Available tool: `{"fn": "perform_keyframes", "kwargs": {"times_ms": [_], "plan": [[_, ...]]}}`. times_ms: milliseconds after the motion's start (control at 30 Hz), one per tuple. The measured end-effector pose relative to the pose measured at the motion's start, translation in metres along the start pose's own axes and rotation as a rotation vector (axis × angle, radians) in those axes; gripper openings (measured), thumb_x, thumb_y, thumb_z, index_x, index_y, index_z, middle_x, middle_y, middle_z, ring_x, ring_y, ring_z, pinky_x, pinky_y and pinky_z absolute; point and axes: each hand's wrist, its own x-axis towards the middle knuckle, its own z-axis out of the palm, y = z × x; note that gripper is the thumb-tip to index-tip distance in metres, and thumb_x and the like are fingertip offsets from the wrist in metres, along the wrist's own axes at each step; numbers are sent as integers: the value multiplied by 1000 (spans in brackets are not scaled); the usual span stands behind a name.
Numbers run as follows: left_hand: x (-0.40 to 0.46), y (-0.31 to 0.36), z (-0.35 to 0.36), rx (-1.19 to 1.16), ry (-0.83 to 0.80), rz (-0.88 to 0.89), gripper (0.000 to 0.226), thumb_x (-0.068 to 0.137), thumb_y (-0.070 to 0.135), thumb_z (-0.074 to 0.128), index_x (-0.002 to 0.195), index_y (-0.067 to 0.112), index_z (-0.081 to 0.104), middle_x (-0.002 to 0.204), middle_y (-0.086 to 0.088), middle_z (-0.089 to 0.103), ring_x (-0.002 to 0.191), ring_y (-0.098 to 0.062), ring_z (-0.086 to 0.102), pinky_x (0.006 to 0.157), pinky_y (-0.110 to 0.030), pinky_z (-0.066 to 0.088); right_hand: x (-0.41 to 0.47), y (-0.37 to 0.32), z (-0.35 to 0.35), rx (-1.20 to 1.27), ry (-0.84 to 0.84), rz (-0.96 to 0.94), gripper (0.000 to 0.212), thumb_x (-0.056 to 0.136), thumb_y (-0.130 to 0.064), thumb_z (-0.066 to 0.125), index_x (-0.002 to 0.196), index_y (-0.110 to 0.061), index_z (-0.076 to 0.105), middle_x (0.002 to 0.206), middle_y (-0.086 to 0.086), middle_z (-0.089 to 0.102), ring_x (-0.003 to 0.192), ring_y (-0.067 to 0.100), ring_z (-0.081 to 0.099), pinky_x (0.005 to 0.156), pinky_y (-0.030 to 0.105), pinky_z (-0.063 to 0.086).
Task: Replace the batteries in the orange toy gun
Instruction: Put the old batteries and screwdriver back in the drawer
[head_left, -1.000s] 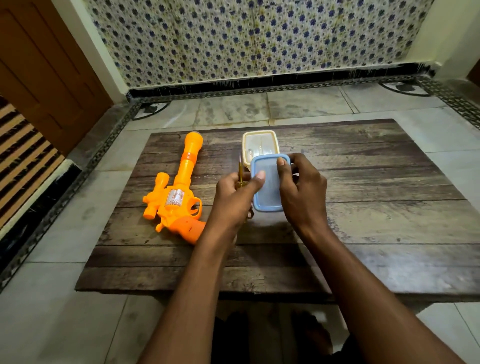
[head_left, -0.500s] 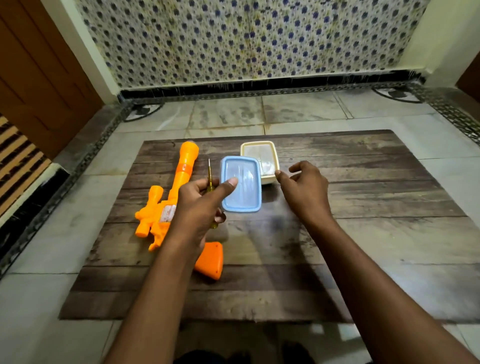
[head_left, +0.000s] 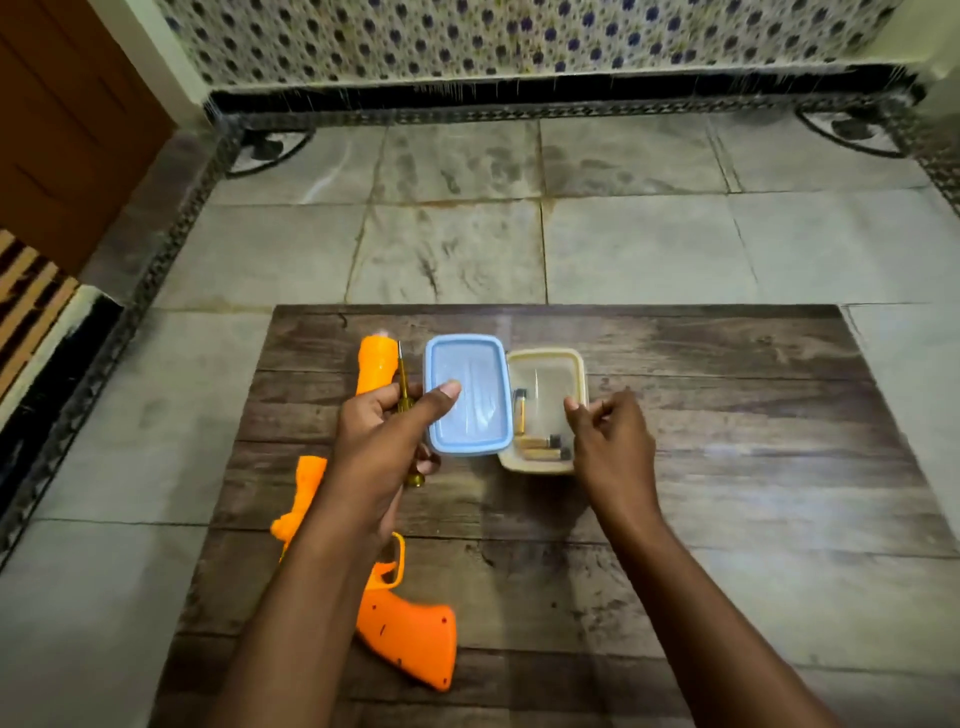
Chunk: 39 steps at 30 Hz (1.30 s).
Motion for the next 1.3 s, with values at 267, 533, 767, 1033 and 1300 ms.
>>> {"fn": "perform_keyframes", "kwargs": {"times_ms": [267,533,767,1033,1300], "plan": [[-91,137,8,54,-5,-152,17,88,22,79,100,11,76,88,-12,69,81,-29,57,50,-25,40,-86,-122,-97,161,-33,67,16,100,-36,63,99,-25,52,88,12,73,80,33,71,63,51,57],[-211,274,2,-37,41,-162,14,90,23,76,100,13,75,89,-7,70,82,-25,56,49,-25,36,-167,-270,-182,239,-130,-45,16,100,-30,64,105,-16,58,80,-5,77,76,11,76,54,22,55],[-285,324,-18,-175,216,-83,11,89,20,76,94,10,75,77,-7,67,65,-18,53,48,-26,30,-208,-347,-202,241,-287,-147,17,98,-33,68,100,-17,61,82,-5,77,78,5,75,54,21,55],[-340,338,-82,-319,459,7,13,91,19,75,97,7,74,76,-3,64,63,-13,51,47,-25,30,-244,-400,-150,221,-547,-234,21,97,-30,68,103,-10,64,72,-18,71,71,-14,67,55,15,50],[-368,332,-205,-478,699,45,25,89,22,76,103,2,71,87,-9,67,69,-17,50,48,-25,33,-313,-447,-38,174,-723,-271,26,93,-36,74,98,-11,65,83,-9,77,77,26,73,63,56,57]]}}
